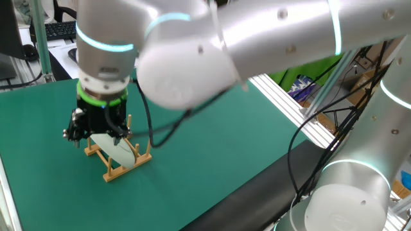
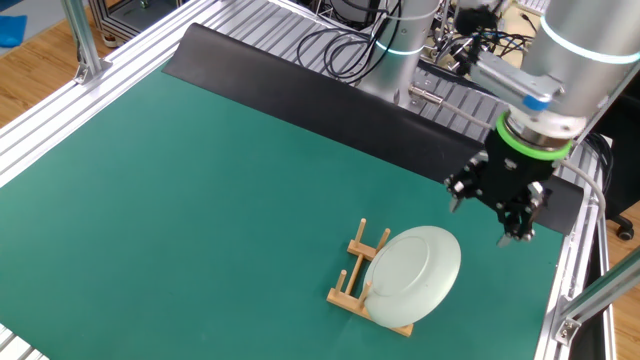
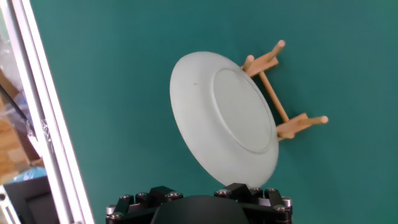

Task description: Take the dish off the dish rack

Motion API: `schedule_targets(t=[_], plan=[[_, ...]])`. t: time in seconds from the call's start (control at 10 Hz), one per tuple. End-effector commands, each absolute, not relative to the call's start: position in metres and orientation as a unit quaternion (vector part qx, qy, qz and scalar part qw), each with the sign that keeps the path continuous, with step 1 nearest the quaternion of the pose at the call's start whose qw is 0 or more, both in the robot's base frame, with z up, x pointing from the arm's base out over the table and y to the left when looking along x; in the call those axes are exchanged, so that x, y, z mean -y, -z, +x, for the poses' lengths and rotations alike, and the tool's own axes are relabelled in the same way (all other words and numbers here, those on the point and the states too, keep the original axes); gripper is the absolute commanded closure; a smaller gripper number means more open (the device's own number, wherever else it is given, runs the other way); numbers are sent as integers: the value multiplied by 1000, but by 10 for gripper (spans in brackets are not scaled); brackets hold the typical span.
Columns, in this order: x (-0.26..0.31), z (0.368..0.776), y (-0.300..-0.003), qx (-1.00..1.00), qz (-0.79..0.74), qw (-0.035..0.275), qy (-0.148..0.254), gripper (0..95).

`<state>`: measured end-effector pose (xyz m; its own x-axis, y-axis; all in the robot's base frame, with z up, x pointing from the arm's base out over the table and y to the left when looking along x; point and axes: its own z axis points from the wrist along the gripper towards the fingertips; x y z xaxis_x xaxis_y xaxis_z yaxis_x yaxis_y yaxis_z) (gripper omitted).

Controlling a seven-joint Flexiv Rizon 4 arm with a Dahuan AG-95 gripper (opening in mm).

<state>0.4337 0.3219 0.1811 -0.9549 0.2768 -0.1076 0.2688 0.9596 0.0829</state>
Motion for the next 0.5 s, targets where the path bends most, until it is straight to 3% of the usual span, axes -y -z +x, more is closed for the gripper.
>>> schedule_targets(t=[0.1,0.5], plan=[[-324,434,-177,-989,132,67,-29,190],[-324,435,-175,-990,124,69,-26,190]])
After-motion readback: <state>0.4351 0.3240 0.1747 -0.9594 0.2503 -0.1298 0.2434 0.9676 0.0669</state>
